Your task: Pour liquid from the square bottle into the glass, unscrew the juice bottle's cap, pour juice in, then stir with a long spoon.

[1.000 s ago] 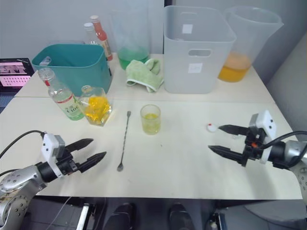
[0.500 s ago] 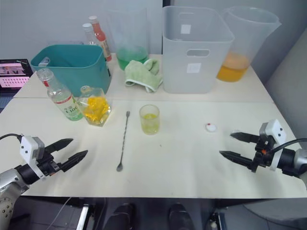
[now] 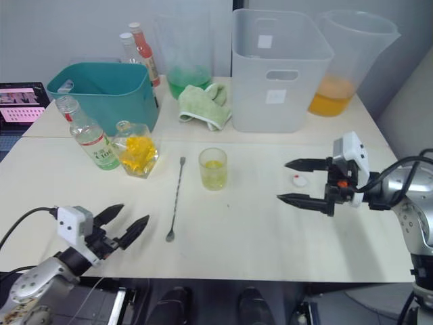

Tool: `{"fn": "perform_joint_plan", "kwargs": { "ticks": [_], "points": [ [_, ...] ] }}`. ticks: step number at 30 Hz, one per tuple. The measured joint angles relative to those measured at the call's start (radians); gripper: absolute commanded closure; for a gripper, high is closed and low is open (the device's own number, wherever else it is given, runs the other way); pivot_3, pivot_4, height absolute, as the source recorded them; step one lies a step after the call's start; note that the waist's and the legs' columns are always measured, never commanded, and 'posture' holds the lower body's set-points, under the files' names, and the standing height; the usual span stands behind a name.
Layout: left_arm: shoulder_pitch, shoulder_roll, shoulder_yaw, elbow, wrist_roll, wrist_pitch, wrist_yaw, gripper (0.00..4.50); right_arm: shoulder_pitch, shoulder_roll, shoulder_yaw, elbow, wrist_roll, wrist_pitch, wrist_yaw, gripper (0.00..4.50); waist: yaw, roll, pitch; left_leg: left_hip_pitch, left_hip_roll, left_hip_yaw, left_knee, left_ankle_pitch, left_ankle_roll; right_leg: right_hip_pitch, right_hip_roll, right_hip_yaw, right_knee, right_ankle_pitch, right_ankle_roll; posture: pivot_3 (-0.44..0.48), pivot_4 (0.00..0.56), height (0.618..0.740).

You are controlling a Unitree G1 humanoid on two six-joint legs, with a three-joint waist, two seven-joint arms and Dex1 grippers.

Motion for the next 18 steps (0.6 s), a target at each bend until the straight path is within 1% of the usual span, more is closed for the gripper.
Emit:
{"fn": "perform_joint_plan", "kwargs": {
  "ticks": [5, 7, 11, 14, 17, 18],
  "points": [
    [-0.065, -0.062, -0.141, -0.037, 0.083, 0.089, 0.160, 0.03, -0.053, 0.028, 0.051, -0.001, -0.003, -0.001, 0.002, 0.00, 0.001, 0.000, 0.000, 0.000, 0.000, 0.000, 0.000, 0.000, 0.000, 0.000, 0.000, 0.000, 0.000, 0.000, 0.000, 0.000, 0.150, 0.740],
    [-0.098, -0.062, -0.189, -0.031, 0.131, 0.132, 0.210, 0.03, -0.053, 0.029, 0.056, 0.000, -0.003, -0.001, -0.001, 0.00, 0.001, 0.000, 0.000, 0.000, 0.000, 0.000, 0.000, 0.000, 0.000, 0.000, 0.000, 0.000, 0.000, 0.000, 0.000, 0.000, 0.150, 0.740],
    [-0.171, -0.062, -0.230, 0.017, 0.182, 0.201, 0.255, 0.03, -0.052, 0.027, 0.056, -0.008, -0.002, 0.010, -0.009, 0.00, 0.000, 0.000, 0.000, 0.000, 0.000, 0.000, 0.000, 0.000, 0.000, 0.000, 0.000, 0.000, 0.000, 0.000, 0.000, 0.000, 0.150, 0.740],
    [-0.227, -0.061, -0.298, 0.056, 0.214, 0.261, 0.265, 0.03, -0.045, 0.022, 0.053, -0.036, -0.001, 0.026, -0.015, 0.00, 0.000, 0.000, 0.000, 0.000, -0.001, 0.000, 0.000, 0.000, 0.000, 0.000, 0.000, 0.000, 0.000, 0.000, 0.000, 0.000, 0.150, 0.740],
    [-0.242, -0.068, -0.314, 0.057, 0.236, 0.289, 0.290, 0.87, -0.035, 0.022, 0.049, -0.040, -0.001, 0.037, -0.025, 0.00, 0.000, 0.000, 0.000, 0.000, -0.001, 0.000, 0.000, 0.000, 0.000, 0.000, 0.000, 0.000, 0.001, 0.000, 0.000, 0.000, 0.150, 0.740],
    [-0.248, -0.075, -0.317, 0.060, 0.245, 0.299, 0.299, 1.28, -0.033, 0.022, 0.048, -0.040, -0.001, 0.038, -0.028, 0.00, 0.000, 0.000, 0.000, 0.000, -0.001, 0.000, 0.000, 0.000, 0.000, 0.000, 0.000, 0.000, 0.001, 0.000, 0.000, 0.000, 0.150, 0.740]
  ]
}}
